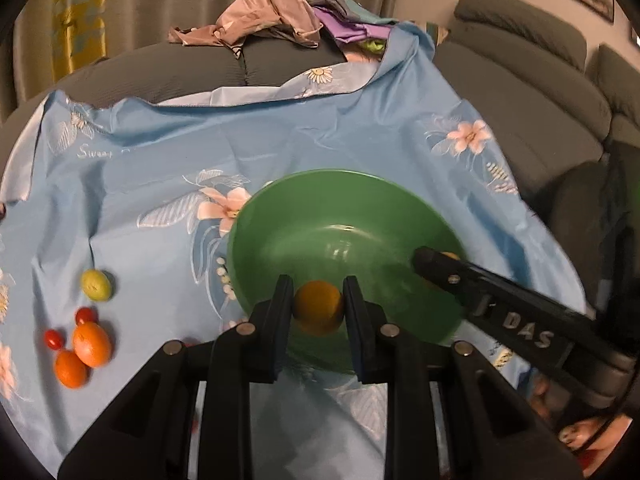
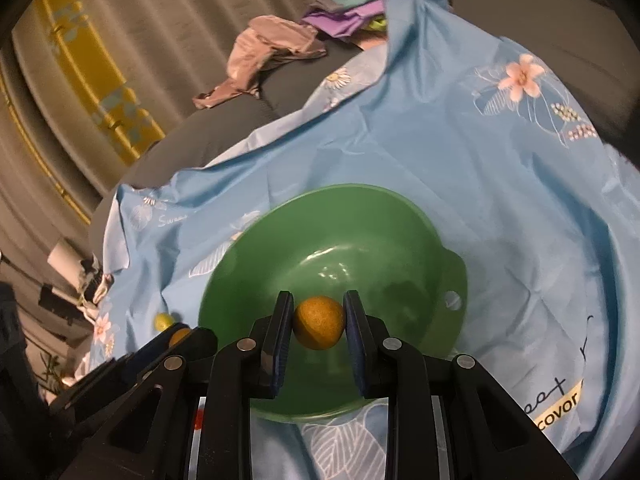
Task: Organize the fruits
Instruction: 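Carry the small yellow-orange fruit with the right gripper over the green bowl, then open the right gripper to drop the fruit into the bowl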
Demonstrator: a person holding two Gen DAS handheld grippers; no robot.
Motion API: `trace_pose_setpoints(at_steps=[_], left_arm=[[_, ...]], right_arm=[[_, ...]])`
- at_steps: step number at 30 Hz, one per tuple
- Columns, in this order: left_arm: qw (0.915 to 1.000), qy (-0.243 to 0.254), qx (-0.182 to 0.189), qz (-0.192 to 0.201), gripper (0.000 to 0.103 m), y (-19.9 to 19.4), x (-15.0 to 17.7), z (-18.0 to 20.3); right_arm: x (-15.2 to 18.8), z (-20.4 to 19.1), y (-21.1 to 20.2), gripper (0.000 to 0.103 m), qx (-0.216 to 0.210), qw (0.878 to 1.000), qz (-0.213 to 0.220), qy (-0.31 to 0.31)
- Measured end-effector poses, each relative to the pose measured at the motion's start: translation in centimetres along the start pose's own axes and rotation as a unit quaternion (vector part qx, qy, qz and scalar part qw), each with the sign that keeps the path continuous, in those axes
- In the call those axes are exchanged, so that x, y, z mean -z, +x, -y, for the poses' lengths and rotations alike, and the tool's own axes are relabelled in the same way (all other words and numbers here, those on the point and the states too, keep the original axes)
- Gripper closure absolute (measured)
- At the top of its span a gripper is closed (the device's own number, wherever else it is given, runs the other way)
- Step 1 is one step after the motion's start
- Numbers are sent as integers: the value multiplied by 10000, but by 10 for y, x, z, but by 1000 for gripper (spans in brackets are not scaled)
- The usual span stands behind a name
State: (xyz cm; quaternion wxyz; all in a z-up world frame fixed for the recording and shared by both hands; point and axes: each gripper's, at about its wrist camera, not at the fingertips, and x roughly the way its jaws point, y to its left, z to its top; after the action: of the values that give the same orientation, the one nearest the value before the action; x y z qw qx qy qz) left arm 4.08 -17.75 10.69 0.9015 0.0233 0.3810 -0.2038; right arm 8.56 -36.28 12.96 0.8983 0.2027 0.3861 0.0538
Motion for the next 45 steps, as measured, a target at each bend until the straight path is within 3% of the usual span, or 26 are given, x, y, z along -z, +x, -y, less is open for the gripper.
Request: trace_pose_setpoints(at_steps=[12,45], left_arm=[[9989,-229,234,-321,78,22,8,-11],[9987,-158,222,-425,78,36,11,-5]], right_arm=[[1,2,10,76,187,9997,-131,7],[8,-3,24,75,618,9973,-344,-199]])
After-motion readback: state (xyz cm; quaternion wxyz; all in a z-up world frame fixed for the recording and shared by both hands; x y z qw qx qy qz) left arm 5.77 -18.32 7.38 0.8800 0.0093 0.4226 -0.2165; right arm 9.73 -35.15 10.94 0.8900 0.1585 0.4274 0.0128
